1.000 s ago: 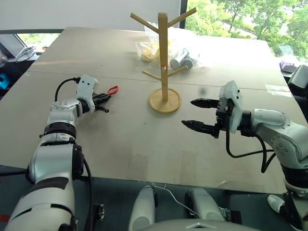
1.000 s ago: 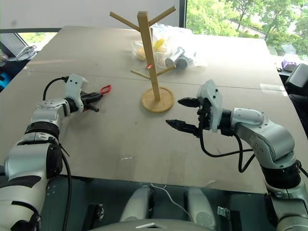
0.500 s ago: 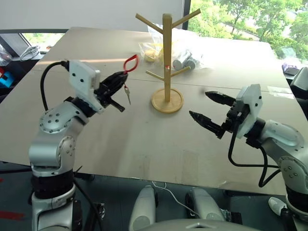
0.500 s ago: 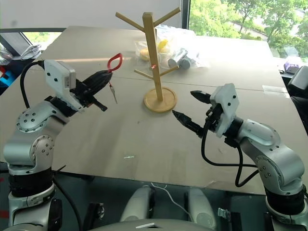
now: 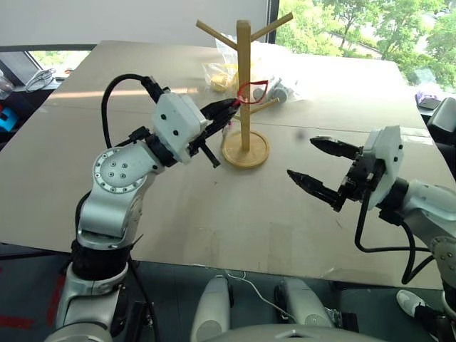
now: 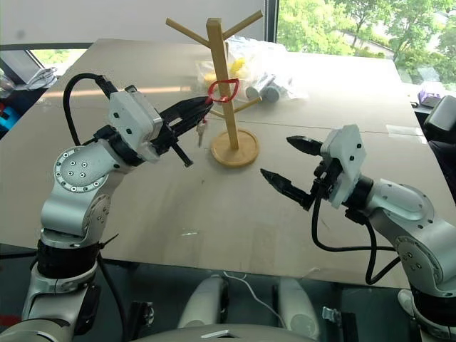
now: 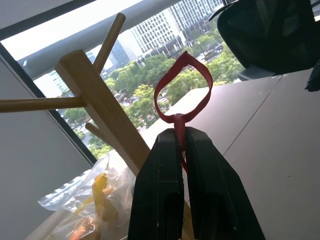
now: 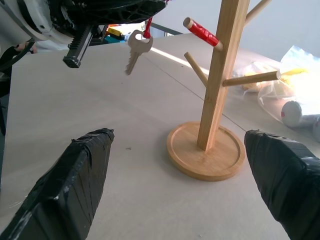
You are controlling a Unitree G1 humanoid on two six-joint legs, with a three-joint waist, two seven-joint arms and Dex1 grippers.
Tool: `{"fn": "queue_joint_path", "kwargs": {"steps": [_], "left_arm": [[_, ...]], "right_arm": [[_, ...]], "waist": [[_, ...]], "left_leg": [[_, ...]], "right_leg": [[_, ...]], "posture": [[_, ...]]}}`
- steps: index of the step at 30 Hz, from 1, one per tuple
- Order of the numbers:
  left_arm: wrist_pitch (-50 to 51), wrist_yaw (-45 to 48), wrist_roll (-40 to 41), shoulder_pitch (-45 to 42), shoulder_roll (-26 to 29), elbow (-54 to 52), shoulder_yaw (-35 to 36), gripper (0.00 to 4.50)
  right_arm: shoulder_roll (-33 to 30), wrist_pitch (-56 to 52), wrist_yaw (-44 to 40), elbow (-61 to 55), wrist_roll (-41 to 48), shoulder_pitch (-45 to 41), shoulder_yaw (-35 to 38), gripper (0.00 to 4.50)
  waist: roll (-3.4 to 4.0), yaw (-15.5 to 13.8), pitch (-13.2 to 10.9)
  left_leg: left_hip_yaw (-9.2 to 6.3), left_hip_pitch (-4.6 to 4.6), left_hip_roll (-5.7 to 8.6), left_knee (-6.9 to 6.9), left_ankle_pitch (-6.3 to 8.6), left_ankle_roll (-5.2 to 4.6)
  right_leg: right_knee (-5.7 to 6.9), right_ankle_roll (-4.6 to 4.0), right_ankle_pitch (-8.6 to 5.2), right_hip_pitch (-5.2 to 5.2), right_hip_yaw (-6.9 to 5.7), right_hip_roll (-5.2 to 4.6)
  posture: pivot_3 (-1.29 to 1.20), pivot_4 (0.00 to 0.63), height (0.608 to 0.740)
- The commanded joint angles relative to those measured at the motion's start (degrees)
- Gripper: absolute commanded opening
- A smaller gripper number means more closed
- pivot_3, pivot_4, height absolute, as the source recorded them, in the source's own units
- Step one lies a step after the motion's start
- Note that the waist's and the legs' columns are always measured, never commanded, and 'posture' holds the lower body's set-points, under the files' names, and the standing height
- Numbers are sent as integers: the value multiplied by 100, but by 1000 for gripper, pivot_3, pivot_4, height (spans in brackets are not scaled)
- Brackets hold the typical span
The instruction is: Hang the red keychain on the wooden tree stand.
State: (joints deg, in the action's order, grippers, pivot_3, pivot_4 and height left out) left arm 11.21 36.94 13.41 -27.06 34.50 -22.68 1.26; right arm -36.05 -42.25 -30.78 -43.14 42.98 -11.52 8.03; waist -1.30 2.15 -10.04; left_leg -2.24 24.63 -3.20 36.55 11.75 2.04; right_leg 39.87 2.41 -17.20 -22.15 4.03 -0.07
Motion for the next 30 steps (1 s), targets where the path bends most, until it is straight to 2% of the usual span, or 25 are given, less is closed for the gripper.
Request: {"fn": "queue_joint_path", "kwargs": {"steps": [1, 13, 29, 30], "left_arm": [[-481, 55, -242, -56, 86, 147, 71, 17], [-1081, 170, -709, 73, 39, 603, -124, 17], [-898, -74, -1333, -271, -201, 1058, -394, 17], [-884, -49, -1308, -274, -206, 1069, -373, 345]], "right_arm": [[-52, 134, 124, -282, 47, 57, 236, 4500], [-70, 287, 154, -280, 19, 294, 318, 4500], [-62, 274, 286, -235, -67, 120, 104, 4500], [-52, 270, 302, -227, -72, 97, 91, 4500]], "waist": [[0, 0, 0], [0, -3, 0], [0, -1, 0], [0, -1, 0]], "left_leg": [[2, 0, 0, 0, 0, 0], [1, -1, 0, 0, 0, 0], [1, -1, 0, 0, 0, 0], [1, -1, 0, 0, 0, 0]], "right_leg": [[0, 0, 0, 0, 1, -1], [0, 1, 0, 0, 1, -1], [1, 1, 0, 0, 0, 0], [1, 1, 0, 0, 0, 0]], "posture": [[0, 150, 740], [0, 150, 740], [0, 150, 740], [0, 150, 740]]}}
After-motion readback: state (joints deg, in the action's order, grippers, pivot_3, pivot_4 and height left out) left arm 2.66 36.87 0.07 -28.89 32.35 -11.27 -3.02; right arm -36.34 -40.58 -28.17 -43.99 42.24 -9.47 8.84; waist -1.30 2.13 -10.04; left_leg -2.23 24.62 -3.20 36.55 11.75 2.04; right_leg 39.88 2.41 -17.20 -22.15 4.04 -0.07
